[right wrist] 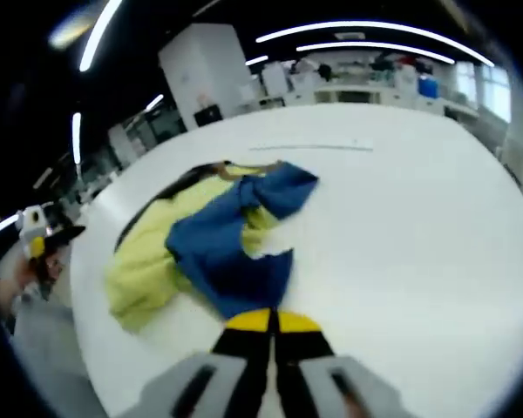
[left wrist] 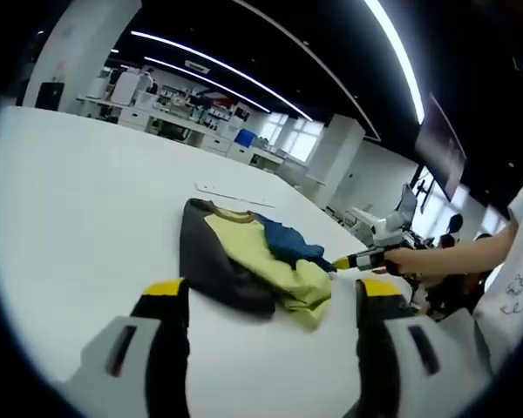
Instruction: Fold the garment on the visible template until the final outline fits inside the template.
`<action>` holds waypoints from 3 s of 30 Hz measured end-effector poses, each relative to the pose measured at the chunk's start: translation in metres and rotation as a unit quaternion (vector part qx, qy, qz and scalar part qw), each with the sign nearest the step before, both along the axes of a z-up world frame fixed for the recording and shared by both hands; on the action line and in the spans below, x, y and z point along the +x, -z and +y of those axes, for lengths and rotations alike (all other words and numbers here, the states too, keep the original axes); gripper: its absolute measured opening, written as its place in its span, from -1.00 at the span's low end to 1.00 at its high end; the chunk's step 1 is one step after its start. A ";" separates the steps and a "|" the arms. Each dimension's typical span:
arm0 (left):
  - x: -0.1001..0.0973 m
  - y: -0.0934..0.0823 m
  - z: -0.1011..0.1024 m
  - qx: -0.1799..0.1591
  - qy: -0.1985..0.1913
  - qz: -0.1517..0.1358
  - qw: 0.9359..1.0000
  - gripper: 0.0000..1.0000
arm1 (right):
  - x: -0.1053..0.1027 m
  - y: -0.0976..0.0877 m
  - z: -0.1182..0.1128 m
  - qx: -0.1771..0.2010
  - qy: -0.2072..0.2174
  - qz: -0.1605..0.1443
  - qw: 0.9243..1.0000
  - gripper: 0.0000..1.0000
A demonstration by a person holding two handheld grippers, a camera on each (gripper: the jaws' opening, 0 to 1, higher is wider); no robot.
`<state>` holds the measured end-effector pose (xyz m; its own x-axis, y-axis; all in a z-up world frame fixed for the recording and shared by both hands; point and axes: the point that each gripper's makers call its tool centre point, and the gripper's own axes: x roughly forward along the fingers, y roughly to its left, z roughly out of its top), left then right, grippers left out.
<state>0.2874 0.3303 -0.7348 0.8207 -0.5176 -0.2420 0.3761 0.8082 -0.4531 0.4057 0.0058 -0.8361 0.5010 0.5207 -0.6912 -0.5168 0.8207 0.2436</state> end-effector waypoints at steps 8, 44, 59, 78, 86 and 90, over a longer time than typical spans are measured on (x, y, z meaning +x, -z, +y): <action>0.000 0.002 -0.004 0.000 0.002 0.003 1.000 0.52 | 0.007 0.005 -0.058 -0.026 0.045 0.005 0.999 -1.00; -0.003 0.016 -0.010 0.006 -0.006 0.036 0.999 0.50 | 0.041 -0.015 -0.264 -0.122 0.331 -0.068 0.933 -1.00; 0.003 0.022 -0.020 -0.001 -0.001 0.040 0.999 0.50 | 0.054 -0.021 -0.278 -0.101 0.354 -0.065 0.927 -1.00; -0.002 0.025 -0.018 -0.006 -0.002 0.042 0.999 0.49 | 0.032 -0.013 -0.260 -0.076 0.335 -0.054 0.938 -0.95; 0.001 0.026 -0.017 -0.008 0.003 0.040 0.999 0.49 | 0.042 -0.026 -0.238 -0.012 0.260 -0.104 0.960 -0.07; 0.002 0.026 -0.019 -0.008 0.006 0.039 0.999 0.49 | 0.042 -0.030 -0.224 0.001 0.226 -0.115 0.967 0.28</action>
